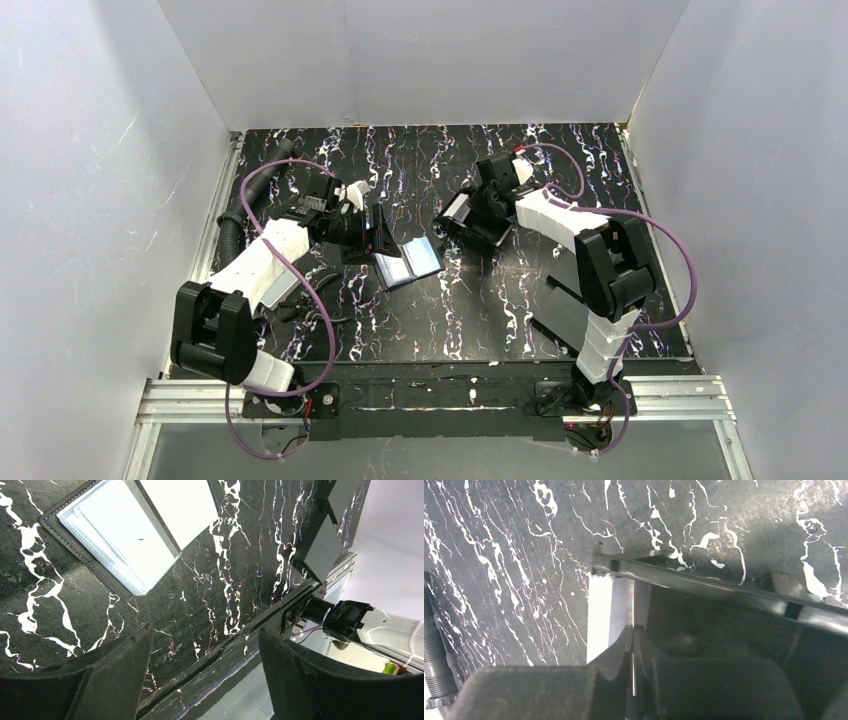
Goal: Put the credit cards into the card holder
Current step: Pick up the credit card from the storage box.
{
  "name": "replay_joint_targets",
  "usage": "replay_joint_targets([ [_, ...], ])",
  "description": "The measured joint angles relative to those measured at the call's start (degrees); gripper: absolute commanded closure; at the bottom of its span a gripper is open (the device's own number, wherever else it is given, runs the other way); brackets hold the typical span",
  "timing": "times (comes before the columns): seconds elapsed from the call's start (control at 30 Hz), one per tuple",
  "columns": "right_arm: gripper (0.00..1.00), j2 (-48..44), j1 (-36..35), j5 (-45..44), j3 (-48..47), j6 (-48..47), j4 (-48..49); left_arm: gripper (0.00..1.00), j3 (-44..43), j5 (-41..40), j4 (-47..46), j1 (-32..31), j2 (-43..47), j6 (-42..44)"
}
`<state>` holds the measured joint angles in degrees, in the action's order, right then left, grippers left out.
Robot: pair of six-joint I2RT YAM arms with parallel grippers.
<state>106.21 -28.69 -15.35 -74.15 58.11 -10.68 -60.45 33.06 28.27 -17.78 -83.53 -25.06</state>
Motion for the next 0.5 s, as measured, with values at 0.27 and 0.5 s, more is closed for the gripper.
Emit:
replay_joint_targets([
  [0.27,0.99,0.0,0.0,-0.3,-1.2,-0.3,-3.1,0.25,0.0,0.1,0.0,0.0,0.0,0.0],
  [0.5,0.99,-0.1,0.0,-1.1,-2.6,-3.2,-6.3,0.25,0.0,0.5,0.0,0.0,0.0,0.0],
])
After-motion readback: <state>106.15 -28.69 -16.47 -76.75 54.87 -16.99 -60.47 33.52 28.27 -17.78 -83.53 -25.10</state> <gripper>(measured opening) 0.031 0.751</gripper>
